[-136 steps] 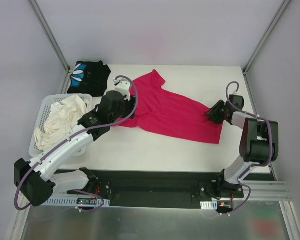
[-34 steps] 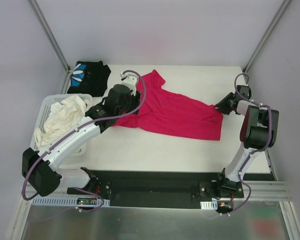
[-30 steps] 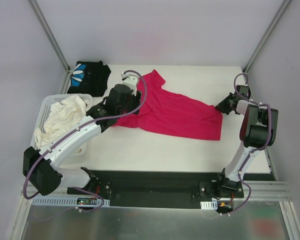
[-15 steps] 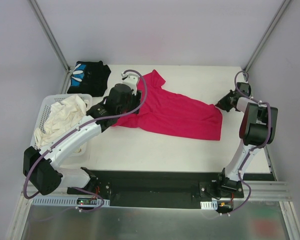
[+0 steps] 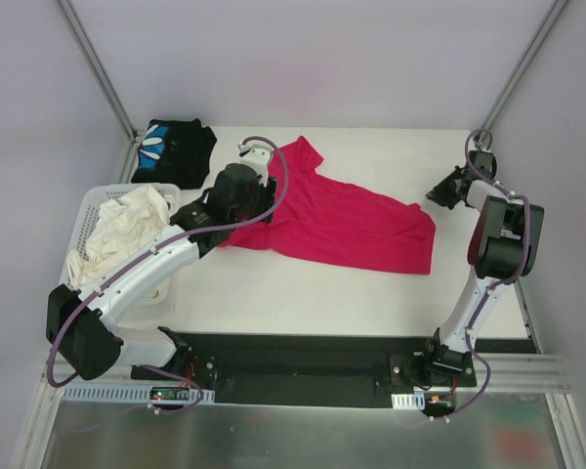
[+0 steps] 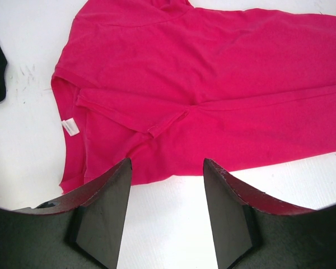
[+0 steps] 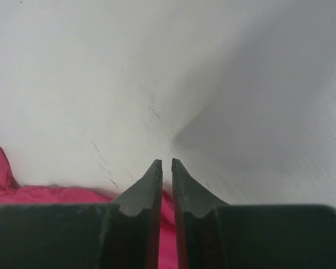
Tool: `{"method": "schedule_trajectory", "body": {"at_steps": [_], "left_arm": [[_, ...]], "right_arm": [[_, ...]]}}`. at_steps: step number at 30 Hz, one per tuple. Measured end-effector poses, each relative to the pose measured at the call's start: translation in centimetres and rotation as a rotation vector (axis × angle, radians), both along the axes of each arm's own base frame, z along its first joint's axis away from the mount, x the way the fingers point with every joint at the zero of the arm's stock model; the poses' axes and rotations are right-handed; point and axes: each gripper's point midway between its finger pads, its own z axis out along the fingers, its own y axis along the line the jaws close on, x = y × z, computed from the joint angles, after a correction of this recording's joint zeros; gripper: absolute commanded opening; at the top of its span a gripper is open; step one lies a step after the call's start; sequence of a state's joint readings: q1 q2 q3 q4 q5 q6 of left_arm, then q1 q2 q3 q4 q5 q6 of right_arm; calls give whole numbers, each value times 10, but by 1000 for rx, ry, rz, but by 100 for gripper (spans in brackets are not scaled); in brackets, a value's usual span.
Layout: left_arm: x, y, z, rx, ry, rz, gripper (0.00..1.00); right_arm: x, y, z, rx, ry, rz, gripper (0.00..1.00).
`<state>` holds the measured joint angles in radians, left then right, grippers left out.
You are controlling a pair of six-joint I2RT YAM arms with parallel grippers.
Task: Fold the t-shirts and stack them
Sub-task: Fold the flattened tshirt in 1/3 of the way
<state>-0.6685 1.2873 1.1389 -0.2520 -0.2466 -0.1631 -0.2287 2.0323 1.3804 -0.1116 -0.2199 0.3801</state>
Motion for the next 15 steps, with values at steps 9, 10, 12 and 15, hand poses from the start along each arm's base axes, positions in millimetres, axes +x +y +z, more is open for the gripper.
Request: {"method": "schedule_trajectory", "body": {"at_steps": [9, 10, 12, 15], "left_arm": [[0, 0, 0, 0, 0, 0, 52], [0, 0, 0, 0, 0, 0, 53], [0, 0, 0, -1, 0, 0, 53], [0, 0, 0, -1, 0, 0, 53]], "right_arm": [[-19, 4, -17, 17, 46, 1, 23], [-19, 5, -18, 18, 46, 2, 23], [-19, 5, -17, 18, 42, 2, 24], [-21, 7, -17, 17, 41, 6, 24]]}}
